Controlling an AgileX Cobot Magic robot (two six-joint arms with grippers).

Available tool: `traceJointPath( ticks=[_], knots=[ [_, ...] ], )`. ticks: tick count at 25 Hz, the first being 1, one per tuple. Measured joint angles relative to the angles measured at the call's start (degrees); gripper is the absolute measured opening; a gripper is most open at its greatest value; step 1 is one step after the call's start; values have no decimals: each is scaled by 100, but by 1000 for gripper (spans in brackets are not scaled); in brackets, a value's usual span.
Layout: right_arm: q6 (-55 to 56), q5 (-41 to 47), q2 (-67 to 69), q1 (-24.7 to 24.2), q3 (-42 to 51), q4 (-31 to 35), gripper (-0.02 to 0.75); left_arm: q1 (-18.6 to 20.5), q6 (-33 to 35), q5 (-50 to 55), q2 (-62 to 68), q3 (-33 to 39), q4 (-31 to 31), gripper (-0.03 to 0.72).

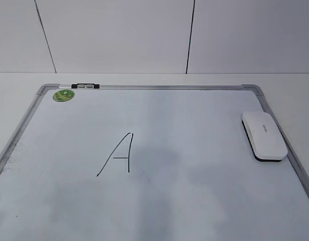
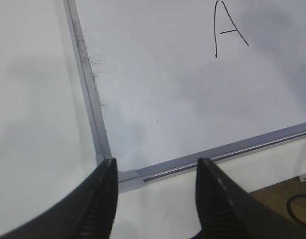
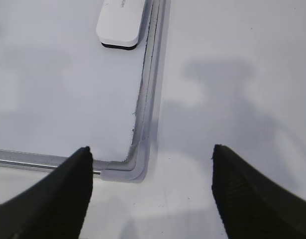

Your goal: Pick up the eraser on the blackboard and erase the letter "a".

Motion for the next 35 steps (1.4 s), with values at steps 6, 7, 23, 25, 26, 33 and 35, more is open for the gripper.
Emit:
traceJointPath(
  ticks=[6, 7, 23, 25, 26, 33, 35],
  knots=[
    [0, -26, 0, 0, 0, 0, 593, 0, -1, -8, 0, 0, -15, 383],
    [0, -26, 0, 0, 0, 0, 593, 0, -1, -8, 0, 0, -36, 383],
    [0, -49, -60, 0, 0, -11, 593, 0, -1, -8, -111, 9, -78, 304],
    [0, -49, -169, 0, 0, -11, 593, 0, -1, -8, -264, 9, -88, 288],
    [0, -49, -236, 0, 0, -11, 593, 0, -1, -8, -364, 9, -88, 283],
    [0, -49, -796, 0, 0, -11, 593, -2, -1, 3, -979, 9, -99, 269],
    [0, -49, -844, 0, 0, -19, 593, -2, -1, 13, -1084, 9, -99, 269]
  ],
)
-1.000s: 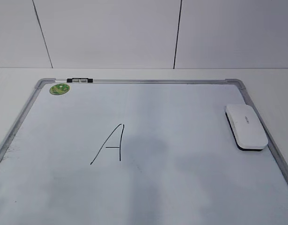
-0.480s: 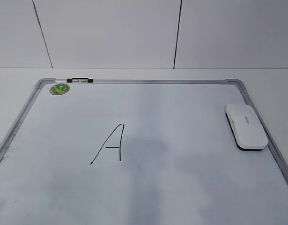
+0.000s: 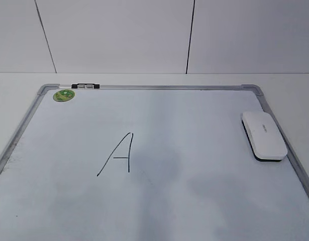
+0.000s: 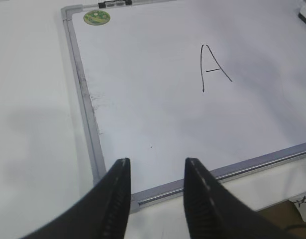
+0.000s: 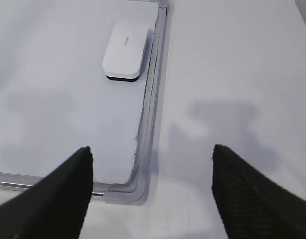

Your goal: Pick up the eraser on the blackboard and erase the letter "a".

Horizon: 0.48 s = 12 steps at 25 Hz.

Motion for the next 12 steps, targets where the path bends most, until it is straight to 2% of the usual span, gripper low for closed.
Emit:
traceJointPath(
  ticks=[12],
  knots=[
    [0, 0, 0, 0, 0, 0, 593, -10, 0, -1, -284, 0, 0, 246]
  ],
)
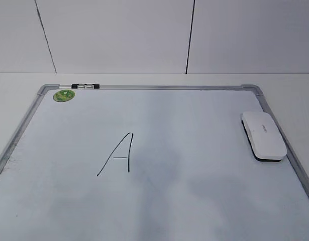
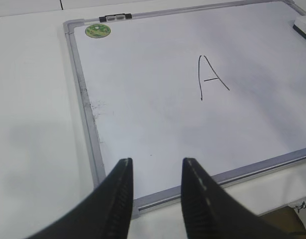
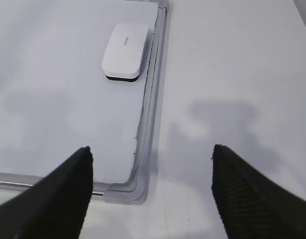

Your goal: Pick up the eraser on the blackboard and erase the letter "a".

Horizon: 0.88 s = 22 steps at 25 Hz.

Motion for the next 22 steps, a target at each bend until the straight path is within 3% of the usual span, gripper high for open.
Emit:
traceJointPath(
  ticks=[4, 9, 22],
  knots=[
    [0, 0, 0, -98, 0, 0, 593, 0, 0, 0, 0, 0, 0, 244],
    [0, 0, 0, -577, 0, 0, 593, 147, 0, 0, 0, 0, -10, 242],
    [0, 0, 0, -1454, 0, -16, 593, 994, 0, 0, 0, 0, -10, 238]
  ],
)
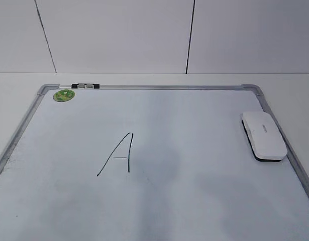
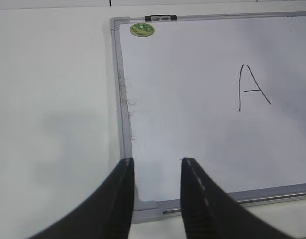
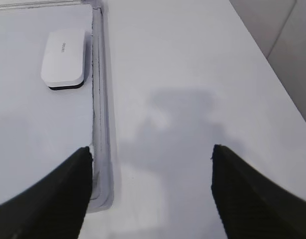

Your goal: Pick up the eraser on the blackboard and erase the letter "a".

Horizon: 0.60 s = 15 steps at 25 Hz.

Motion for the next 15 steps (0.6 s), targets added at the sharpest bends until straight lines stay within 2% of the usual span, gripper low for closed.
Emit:
traceJointPath(
  ticks=[15],
  knots=[
    [0, 0, 0, -49, 0, 0, 593, 64, 0, 0, 0, 0, 0, 235]
  ],
)
